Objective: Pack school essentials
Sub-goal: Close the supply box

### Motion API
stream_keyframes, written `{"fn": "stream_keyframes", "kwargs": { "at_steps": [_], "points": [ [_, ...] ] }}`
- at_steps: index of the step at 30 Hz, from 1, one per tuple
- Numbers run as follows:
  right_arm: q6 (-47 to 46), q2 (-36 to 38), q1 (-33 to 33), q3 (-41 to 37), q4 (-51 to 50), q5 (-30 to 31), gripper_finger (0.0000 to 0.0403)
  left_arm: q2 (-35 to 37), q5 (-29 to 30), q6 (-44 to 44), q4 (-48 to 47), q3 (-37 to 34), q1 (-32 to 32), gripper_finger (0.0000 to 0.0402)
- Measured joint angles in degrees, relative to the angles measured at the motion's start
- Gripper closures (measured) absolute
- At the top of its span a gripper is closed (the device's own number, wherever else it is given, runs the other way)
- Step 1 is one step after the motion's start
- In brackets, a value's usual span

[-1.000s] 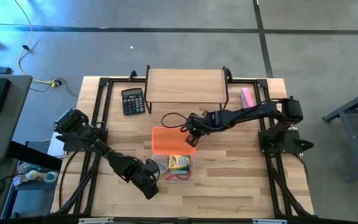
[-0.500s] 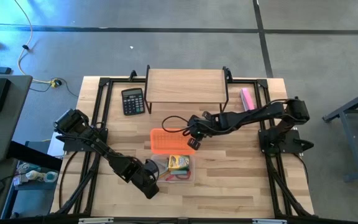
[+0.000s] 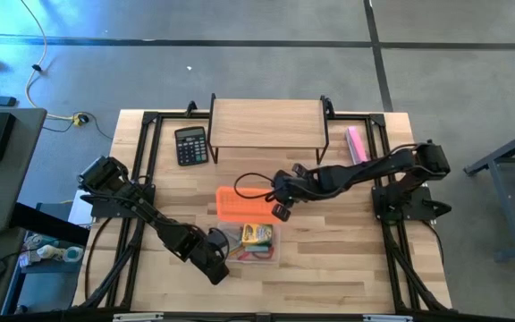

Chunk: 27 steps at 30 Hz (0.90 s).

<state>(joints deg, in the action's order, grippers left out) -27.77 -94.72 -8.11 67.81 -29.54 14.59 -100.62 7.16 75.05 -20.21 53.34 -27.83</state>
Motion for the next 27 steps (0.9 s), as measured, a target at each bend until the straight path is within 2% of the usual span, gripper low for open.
{"fn": "stream_keyframes", "kwargs": {
  "at_steps": [18,27],
  "points": [
    [-0.22,4.13,-1.06,-0.02,-1.26,0.07,0.0327,0.0,2.06,2.71,-0.74,0.0,0.22,0.0284],
    [7.32,4.0,-1.13,-0.02,-1.64,3.12,0.0327,0.0,3.06,4.38,0.75,-0.02,1.64,0.0284]
  ]
}}
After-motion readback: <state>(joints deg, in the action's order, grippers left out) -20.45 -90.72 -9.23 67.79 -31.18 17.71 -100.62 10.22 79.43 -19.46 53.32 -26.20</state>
